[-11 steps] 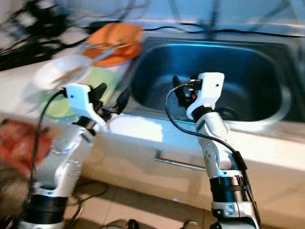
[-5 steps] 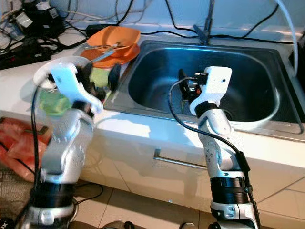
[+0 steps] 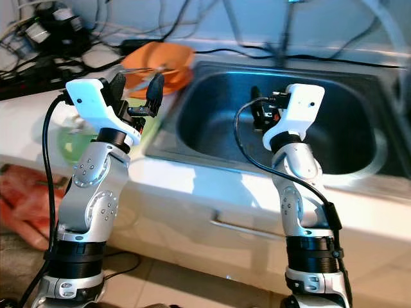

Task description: Kitchen organization

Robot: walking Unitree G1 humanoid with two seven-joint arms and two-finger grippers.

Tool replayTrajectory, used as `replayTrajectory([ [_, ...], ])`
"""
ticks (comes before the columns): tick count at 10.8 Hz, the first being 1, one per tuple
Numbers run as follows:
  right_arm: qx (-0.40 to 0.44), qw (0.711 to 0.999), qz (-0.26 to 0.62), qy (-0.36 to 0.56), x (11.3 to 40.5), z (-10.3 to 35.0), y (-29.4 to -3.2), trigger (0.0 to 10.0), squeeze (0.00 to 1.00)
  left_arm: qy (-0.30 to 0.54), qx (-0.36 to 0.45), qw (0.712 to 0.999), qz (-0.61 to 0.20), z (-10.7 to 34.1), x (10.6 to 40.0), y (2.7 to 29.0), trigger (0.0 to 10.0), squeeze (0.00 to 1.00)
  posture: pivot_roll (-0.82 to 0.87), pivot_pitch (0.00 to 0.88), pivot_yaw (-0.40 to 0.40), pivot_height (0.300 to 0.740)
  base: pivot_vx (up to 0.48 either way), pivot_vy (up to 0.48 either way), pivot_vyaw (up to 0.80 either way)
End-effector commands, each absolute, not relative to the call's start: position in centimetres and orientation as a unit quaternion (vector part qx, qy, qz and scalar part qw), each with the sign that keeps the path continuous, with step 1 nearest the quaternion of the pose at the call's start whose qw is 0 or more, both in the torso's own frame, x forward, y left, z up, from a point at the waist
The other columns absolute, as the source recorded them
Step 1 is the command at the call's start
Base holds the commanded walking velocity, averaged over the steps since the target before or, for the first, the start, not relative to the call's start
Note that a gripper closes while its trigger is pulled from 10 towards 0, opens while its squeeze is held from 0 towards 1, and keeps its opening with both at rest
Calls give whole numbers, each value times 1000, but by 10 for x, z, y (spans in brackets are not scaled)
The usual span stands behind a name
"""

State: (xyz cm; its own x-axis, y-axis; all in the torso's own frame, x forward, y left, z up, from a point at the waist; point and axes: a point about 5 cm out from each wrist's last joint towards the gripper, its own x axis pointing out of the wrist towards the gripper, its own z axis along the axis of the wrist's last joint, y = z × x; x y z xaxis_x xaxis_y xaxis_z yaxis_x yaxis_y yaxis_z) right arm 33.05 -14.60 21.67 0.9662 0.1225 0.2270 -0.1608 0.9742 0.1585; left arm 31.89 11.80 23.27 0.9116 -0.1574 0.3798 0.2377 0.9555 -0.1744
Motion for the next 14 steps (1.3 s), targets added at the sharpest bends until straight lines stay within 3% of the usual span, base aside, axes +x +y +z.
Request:
replayTrajectory([
  [1, 91, 986, 83, -116, 332, 224, -139, 10000, 0, -184, -106, 973, -89, 233, 319, 123, 10000, 0, 16, 48, 63, 740, 0, 304, 0],
  [4, 100, 985, 86, -115, 331, 224, -138, 10000, 0, -179, -106, 974, -91, 232, 319, 122, 10000, 0, 16, 51, 65, 740, 0, 390, 0],
  [6, 111, 983, 92, -113, 330, 224, -136, 10000, 0, -174, -108, 974, -96, 231, 320, 120, 10000, 0, 16, 53, 68, 740, 0, 0, 0],
  [9, 110, 984, 89, -110, 331, 223, -137, 10000, 0, -178, -106, 972, -111, 233, 317, 117, 10000, 0, 17, 53, 69, 740, 0, 0, -790],
  [14, 103, 984, 89, -115, 330, 222, -139, 10000, 0, -172, -103, 974, -105, 231, 319, 119, 10000, 0, 16, 52, 69, 740, 332, 0, 0],
])
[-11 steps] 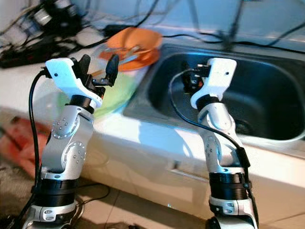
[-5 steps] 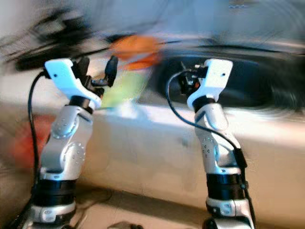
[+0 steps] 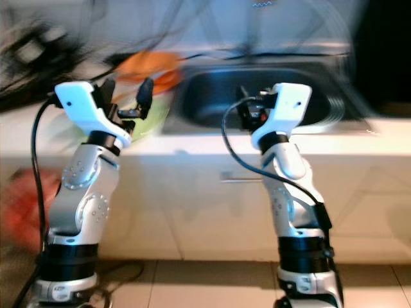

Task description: Kitchen organization

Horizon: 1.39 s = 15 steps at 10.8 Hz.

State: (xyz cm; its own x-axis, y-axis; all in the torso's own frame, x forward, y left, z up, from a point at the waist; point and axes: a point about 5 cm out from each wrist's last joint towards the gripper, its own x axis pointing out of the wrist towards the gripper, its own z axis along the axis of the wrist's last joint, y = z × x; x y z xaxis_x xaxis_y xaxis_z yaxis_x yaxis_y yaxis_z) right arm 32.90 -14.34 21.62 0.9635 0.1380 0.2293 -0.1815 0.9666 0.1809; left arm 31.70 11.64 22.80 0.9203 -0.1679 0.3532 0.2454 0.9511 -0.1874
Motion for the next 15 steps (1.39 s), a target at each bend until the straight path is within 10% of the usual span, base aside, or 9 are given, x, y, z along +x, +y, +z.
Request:
replayTrajectory([
  [1, 102, 984, 88, -115, 329, 221, -139, 10000, 0, -168, -105, 975, -101, 230, 319, 120, 10000, 0, 16, 52, 70, 740, 0, 0, 0],
  [15, 61, 977, 166, -121, 322, 221, -125, 10000, 0, -147, -93, 982, -80, 216, 324, 127, 10000, 0, 21, 48, 80, 740, 300, 0, 0],
])
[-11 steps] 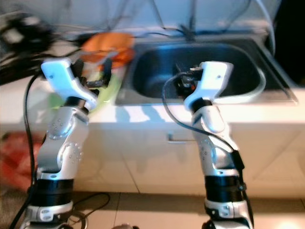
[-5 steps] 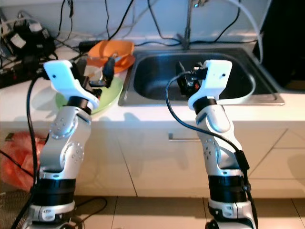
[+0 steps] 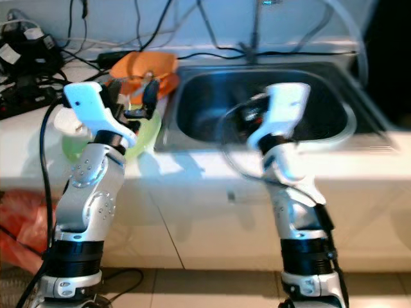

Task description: Kitchen organization

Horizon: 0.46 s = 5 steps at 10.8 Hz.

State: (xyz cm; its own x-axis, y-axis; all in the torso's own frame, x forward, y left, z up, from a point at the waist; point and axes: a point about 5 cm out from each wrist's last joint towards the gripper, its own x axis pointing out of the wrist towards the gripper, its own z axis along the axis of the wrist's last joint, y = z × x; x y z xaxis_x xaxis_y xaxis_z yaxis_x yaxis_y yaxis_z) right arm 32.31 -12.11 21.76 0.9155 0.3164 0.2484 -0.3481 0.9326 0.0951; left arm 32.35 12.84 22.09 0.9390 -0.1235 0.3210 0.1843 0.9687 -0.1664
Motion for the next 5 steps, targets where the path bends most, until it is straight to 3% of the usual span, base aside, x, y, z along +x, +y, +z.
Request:
replayTrajectory([
  [1, 57, 977, 171, -115, 320, 217, -124, 10000, 0, -132, -92, 984, -72, 207, 324, 132, 10000, 0, 20, 50, 80, 740, 435, 0, 0],
  [5, 34, 982, 156, -102, 313, 204, -132, 10000, 0, -74, -66, 993, -56, 175, 316, 145, 10000, 0, 25, 51, 82, 740, 383, 0, 0],
])
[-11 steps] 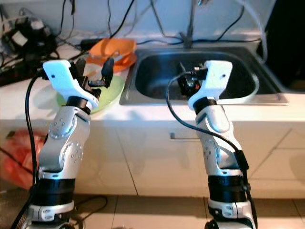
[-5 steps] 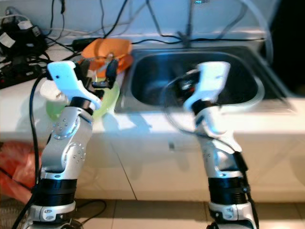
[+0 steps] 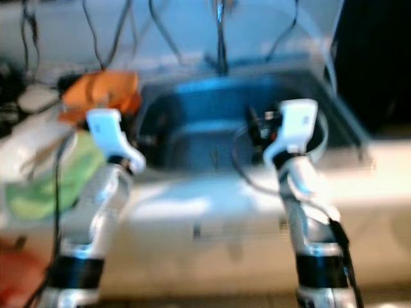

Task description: Kitchen organization

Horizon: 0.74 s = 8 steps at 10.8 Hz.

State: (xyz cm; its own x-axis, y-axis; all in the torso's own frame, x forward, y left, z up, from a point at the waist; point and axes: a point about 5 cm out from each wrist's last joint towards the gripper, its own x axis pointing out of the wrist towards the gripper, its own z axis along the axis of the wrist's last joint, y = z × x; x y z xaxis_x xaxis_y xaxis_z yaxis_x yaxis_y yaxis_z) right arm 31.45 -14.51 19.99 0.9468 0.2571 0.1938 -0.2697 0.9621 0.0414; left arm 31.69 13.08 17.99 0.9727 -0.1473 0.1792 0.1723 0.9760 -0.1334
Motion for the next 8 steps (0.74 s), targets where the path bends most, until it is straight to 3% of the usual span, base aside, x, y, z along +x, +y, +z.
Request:
replayTrajectory([
  [1, 30, 982, 156, -99, 312, 201, -132, 10000, 0, -71, -68, 994, -53, 172, 314, 145, 10000, 0, 28, 51, 82, 740, 0, 0, 0],
  [5, 24, 981, 164, -96, 309, 199, -131, 10000, 0, -82, -58, 995, -18, 172, 309, 150, 10000, 0, 30, 51, 83, 740, 0, 0, 0],
  [8, 25, 981, 166, -100, 309, 199, -129, 10000, 0, -79, -53, 995, -4, 173, 311, 153, 10000, 0, 32, 46, 90, 740, 0, 0, 679],
])
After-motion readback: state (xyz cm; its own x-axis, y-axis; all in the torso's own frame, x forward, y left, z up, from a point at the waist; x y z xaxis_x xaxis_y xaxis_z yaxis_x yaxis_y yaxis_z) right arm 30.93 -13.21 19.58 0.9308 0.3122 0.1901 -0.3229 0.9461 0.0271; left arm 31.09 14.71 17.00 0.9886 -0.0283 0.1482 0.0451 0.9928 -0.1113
